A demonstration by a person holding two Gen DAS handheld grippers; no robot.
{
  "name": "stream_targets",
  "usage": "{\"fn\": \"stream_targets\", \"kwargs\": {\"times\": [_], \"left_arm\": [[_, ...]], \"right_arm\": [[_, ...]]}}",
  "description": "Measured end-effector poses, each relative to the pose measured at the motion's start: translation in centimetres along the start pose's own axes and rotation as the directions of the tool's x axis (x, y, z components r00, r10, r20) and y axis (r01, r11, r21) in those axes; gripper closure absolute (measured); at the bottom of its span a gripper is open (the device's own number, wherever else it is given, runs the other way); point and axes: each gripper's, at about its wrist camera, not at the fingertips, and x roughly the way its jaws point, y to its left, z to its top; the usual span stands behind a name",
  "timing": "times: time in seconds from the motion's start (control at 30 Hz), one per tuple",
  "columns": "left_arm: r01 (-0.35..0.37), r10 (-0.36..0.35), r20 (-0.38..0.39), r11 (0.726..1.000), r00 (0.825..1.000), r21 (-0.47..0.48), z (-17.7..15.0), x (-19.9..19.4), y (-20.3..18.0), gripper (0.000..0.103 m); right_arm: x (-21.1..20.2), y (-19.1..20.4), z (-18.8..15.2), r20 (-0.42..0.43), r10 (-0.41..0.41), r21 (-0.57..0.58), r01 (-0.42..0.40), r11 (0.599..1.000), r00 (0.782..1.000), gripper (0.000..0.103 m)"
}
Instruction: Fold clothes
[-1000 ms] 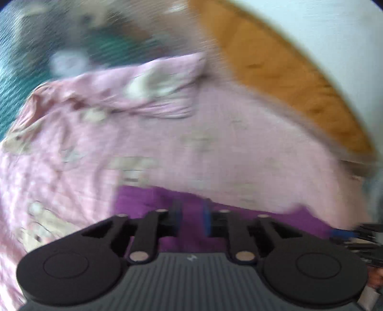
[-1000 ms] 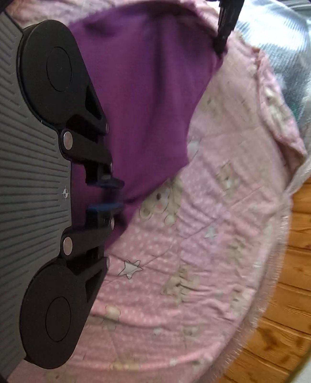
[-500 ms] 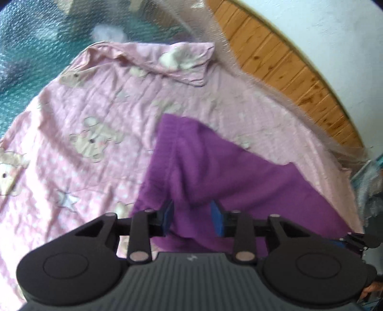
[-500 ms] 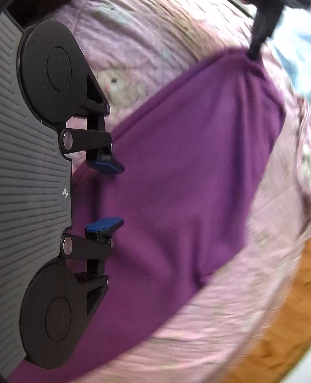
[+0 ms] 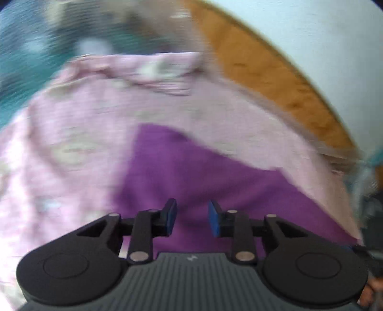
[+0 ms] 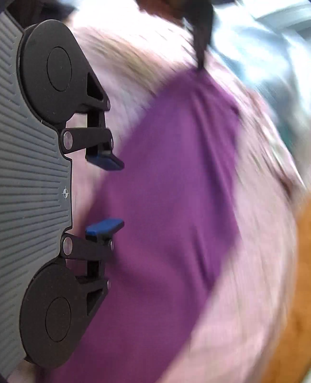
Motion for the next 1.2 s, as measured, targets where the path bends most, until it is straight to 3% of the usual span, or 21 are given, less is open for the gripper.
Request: {"fn": "stream_targets", "kwargs": {"times": [0.1, 0.2, 0.27, 0.37, 0.4, 0.47, 0.53, 0.63, 0.7, 0.77, 0.9, 0.97, 1.0, 1.03, 1.07, 1.2], "left_arm": [[0.059, -0.056, -0.036, 0.994, 0.998, 0.087, -1.0, 2.5, -5.3, 0.069], [0.011, 0.004, -0.126, 0.994, 0.992, 0.113, -2.8, 7.0, -7.6, 0.068], [-0.084, 0.100, -0.127, 0.989, 0.987, 0.124, -4.2, 8.7, -7.6, 0.078], [-0.131, 0.140, -0.127, 0.989, 0.982, 0.073, -4.0, 8.2, -9.4, 0.080], [-0.133, 0.139, -0.118, 0.989, 0.983, 0.063, -3.9, 7.7, -10.8, 0.079], [-0.124, 0.132, -0.105, 0.989, 0.986, 0.077, -4.1, 7.4, -14.5, 0.074], [-0.101, 0.115, -0.113, 0.988, 0.987, 0.118, -5.2, 9.0, -19.3, 0.074], [-0.056, 0.078, -0.146, 0.987, 0.986, 0.152, -7.2, 12.8, -26.1, 0.072], [-0.031, 0.059, -0.182, 0.988, 0.982, 0.154, -8.9, 15.9, -29.7, 0.072], [-0.067, 0.100, -0.200, 0.984, 0.975, 0.165, -9.8, 17.5, -31.2, 0.072], [-0.138, 0.181, -0.235, 0.972, 0.955, 0.190, -11.6, 20.6, -34.1, 0.067], [-0.160, 0.203, -0.254, 0.970, 0.946, 0.182, -11.9, 20.9, -35.2, 0.068], [-0.150, 0.192, -0.256, 0.973, 0.947, 0.176, -11.7, 20.5, -35.7, 0.068], [-0.133, 0.177, -0.247, 0.973, 0.953, 0.187, -11.5, 20.1, -36.8, 0.067], [-0.115, 0.162, -0.239, 0.973, 0.957, 0.199, -11.3, 19.8, -37.8, 0.067], [0.028, 0.043, -0.267, 0.967, 0.963, 0.254, -11.1, 20.7, -44.8, 0.062]], "right_arm": [[-0.9, -8.4, -0.9, 0.005, -0.168, 0.124, 0.166, 0.978, 0.986, 0.050], [-0.6, -16.2, -3.2, -0.047, -0.299, 0.195, 0.302, 0.933, 0.953, 0.050], [-1.3, -19.2, -5.7, -0.019, -0.269, 0.221, 0.266, 0.938, 0.963, 0.038], [-3.6, -22.5, -8.1, 0.016, -0.181, 0.218, 0.173, 0.961, 0.983, 0.042], [-4.5, -23.3, -8.6, 0.021, -0.146, 0.207, 0.139, 0.968, 0.989, 0.052], [-6.9, -26.7, -9.3, 0.094, -0.184, 0.251, 0.156, 0.955, 0.978, 0.051], [-9.3, -31.0, -9.9, 0.161, -0.264, 0.318, 0.203, 0.926, 0.951, 0.048], [-10.2, -38.7, -11.3, 0.141, -0.411, 0.404, 0.326, 0.854, 0.901, 0.050], [-9.5, -42.5, -11.6, 0.120, -0.414, 0.389, 0.341, 0.856, 0.902, 0.060], [-8.6, -46.2, -11.8, 0.099, -0.404, 0.363, 0.345, 0.866, 0.909, 0.067], [-8.3, -48.4, -10.7, 0.118, -0.317, 0.290, 0.272, 0.917, 0.941, 0.067], [-9.1, -49.2, -10.9, 0.136, -0.267, 0.329, 0.210, 0.921, 0.954, 0.066], [-10.0, -49.6, -11.3, 0.150, -0.252, 0.366, 0.183, 0.912, 0.956, 0.057], [-11.5, -49.7, -12.3, 0.180, -0.270, 0.421, 0.174, 0.890, 0.946, 0.040], [-12.6, -49.9, -13.7, 0.186, -0.281, 0.476, 0.163, 0.864, 0.942, 0.034], [-14.0, -50.5, -18.7, 0.170, -0.268, 0.638, 0.102, 0.764, 0.948, 0.041]]}}
